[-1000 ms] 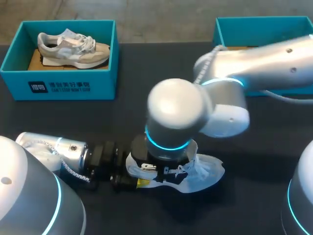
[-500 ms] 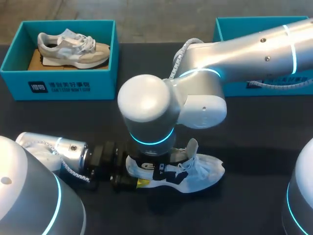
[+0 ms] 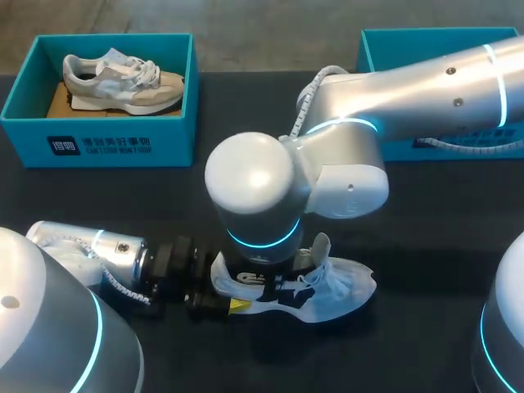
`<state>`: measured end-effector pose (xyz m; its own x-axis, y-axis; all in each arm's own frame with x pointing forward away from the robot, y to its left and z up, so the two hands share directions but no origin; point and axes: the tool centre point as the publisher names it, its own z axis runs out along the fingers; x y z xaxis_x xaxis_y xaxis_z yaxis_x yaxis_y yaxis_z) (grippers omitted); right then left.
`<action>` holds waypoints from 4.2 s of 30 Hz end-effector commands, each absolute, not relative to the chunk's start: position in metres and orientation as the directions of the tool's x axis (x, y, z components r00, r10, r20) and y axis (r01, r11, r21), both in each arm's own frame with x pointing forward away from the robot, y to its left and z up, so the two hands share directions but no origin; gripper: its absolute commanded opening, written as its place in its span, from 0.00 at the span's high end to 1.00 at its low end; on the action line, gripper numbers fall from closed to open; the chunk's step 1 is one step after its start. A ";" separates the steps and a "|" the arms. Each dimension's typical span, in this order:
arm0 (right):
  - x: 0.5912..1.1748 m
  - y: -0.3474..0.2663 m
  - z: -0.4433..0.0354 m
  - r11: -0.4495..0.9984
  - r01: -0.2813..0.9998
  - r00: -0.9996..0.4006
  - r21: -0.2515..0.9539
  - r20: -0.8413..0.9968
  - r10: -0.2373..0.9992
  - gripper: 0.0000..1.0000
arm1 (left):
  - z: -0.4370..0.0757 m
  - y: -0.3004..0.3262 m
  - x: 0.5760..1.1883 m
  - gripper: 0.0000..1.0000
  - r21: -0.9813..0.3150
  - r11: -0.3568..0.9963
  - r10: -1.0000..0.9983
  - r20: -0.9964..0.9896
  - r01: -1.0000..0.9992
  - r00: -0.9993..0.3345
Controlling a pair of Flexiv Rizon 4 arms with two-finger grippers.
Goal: Take the shoe out of the shoebox, open the shoe tongue, remove and reinsert the insole, then place the shoe into the shoebox
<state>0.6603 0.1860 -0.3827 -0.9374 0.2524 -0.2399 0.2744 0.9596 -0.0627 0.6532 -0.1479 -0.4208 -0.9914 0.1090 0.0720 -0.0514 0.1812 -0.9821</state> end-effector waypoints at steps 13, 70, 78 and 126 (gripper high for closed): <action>0.676 0.182 -0.403 0.948 0.309 -0.932 -0.081 -0.224 0.285 0.72 | -0.421 -0.147 0.654 1.00 -0.982 0.183 0.108 0.072 -0.051 -0.992; 0.617 0.174 -0.435 0.969 0.246 -0.953 -0.037 0.174 0.249 1.00 | -0.421 -0.147 0.654 1.00 -0.982 0.183 0.108 0.072 -0.051 -0.992; 0.621 0.176 -0.403 0.973 0.225 -0.968 0.052 0.124 0.217 1.00 | -0.421 -0.147 0.654 1.00 -0.982 0.183 0.108 0.072 -0.051 -0.992; 0.641 0.172 -0.352 0.890 0.156 -0.985 0.429 0.007 0.170 1.00 | -0.421 -0.147 0.654 1.00 -0.982 0.183 0.108 0.072 -0.051 -0.992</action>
